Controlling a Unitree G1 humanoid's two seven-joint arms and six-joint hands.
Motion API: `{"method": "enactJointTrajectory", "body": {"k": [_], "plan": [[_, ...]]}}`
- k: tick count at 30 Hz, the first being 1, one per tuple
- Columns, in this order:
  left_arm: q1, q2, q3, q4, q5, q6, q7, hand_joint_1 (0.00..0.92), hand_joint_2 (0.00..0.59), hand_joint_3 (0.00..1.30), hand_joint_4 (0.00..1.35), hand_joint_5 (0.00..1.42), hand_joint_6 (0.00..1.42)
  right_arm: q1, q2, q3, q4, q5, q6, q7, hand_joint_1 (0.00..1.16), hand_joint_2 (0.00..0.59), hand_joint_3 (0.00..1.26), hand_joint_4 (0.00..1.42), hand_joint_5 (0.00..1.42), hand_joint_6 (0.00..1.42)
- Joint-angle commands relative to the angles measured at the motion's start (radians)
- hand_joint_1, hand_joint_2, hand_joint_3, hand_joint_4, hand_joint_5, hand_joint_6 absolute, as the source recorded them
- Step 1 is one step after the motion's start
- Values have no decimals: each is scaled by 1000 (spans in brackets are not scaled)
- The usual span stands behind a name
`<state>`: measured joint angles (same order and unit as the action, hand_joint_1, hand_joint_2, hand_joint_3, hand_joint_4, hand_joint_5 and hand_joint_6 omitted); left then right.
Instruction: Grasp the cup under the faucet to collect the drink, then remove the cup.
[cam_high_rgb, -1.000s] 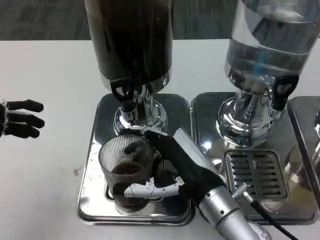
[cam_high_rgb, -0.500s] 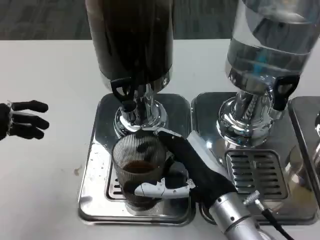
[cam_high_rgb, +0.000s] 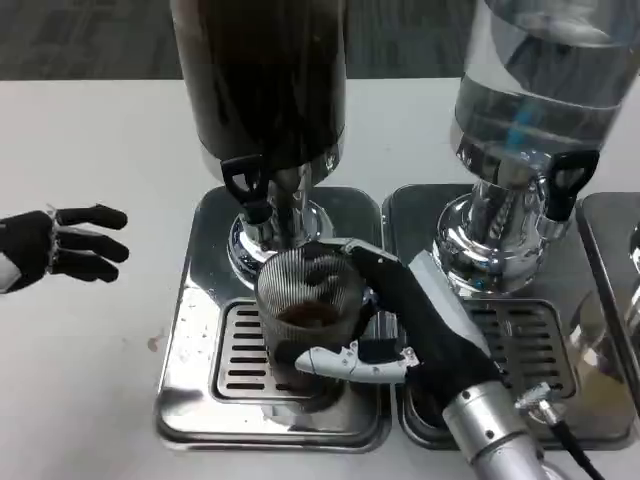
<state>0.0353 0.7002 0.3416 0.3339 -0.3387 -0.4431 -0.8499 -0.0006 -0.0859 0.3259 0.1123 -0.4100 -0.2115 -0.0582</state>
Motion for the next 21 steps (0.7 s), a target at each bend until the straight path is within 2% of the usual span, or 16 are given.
{"method": "enactJointTrajectory", "body": {"k": [1, 5, 12, 21], "plan": [[-12, -13, -32, -4, 22, -21, -13, 0, 136, 298, 354, 405, 377, 2, 8, -23, -39, 3, 3, -25, 848, 229, 359, 496, 637, 839], [-21, -15, -55, -2, 22, -28, -19, 0, 151, 280, 300, 339, 364, 11, 12, -33, -53, -2, 10, -36, 859, 234, 359, 496, 637, 840], [-35, -13, -90, 5, 33, -54, -41, 0, 148, 226, 166, 181, 208, 14, 17, -52, -67, -7, 25, -52, 872, 251, 359, 496, 637, 840], [-24, 7, -110, -7, 103, -134, -42, 0, 147, 144, 48, 55, 119, 11, 17, -77, -83, -9, 39, -57, 877, 265, 359, 496, 636, 826]]}}
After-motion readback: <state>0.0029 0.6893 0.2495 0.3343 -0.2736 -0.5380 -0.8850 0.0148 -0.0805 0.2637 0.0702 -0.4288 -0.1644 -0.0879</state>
